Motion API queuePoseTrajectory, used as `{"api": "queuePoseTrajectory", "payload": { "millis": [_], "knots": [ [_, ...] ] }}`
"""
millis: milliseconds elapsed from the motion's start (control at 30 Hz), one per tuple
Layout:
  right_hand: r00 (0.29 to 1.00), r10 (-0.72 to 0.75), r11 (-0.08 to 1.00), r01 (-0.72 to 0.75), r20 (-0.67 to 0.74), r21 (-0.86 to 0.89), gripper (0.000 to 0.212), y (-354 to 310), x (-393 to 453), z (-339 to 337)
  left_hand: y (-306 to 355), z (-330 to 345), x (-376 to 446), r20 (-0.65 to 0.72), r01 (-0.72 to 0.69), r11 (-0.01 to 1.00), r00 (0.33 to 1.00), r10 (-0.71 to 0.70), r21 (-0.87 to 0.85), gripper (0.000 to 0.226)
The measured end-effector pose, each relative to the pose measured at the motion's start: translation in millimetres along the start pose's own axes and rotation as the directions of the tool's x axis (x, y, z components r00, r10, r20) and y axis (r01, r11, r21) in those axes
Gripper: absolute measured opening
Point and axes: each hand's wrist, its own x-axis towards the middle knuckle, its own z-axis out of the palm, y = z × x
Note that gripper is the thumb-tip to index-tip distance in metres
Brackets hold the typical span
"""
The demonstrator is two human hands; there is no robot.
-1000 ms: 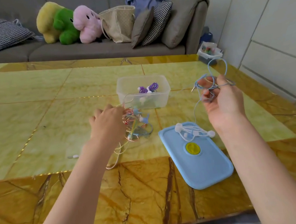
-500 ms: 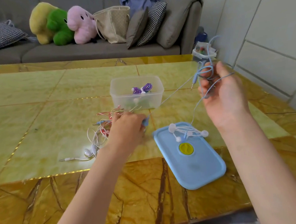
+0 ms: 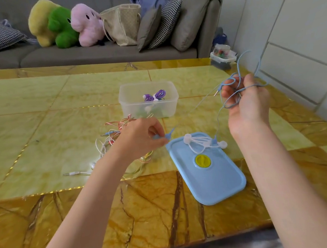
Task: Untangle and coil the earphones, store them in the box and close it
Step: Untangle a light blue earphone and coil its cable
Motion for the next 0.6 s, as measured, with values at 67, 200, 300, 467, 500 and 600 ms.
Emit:
{"api": "queuePoseTrajectory", "payload": {
  "millis": [67,200,300,467,500,600],
  "knots": [
    [1.000,-0.004,1.000,0.004,0.002,0.014,0.033,1,-1,1,1,1,-1,0.022,0.010,1.000,1.000,-0.010,-0.020,0.022],
    [1.000,-0.001,1.000,0.000,0.021,0.025,0.032,5,-4,4,2,6,-1,-0.014,0.000,0.995,1.000,0.001,0.097,0.023],
    [0.999,0.000,1.000,0.000,0.037,0.015,0.033,5,-6,6,1,7,0,-0.051,0.002,0.987,0.999,0.006,0.162,0.012],
    [0.995,0.000,0.999,0.003,0.095,-0.039,0.032,3,-11,9,-2,12,1,0.007,0.017,0.974,1.000,-0.019,0.224,0.018],
    [0.995,-0.002,0.999,0.007,0.100,-0.048,0.031,1,-12,9,-2,13,1,0.022,0.021,0.965,0.999,-0.028,0.263,0.020],
    [0.993,-0.003,0.998,0.011,0.119,-0.069,0.026,-5,-14,11,-1,13,1,-0.013,0.056,0.925,0.998,-0.055,0.375,0.021]
  ]
}}
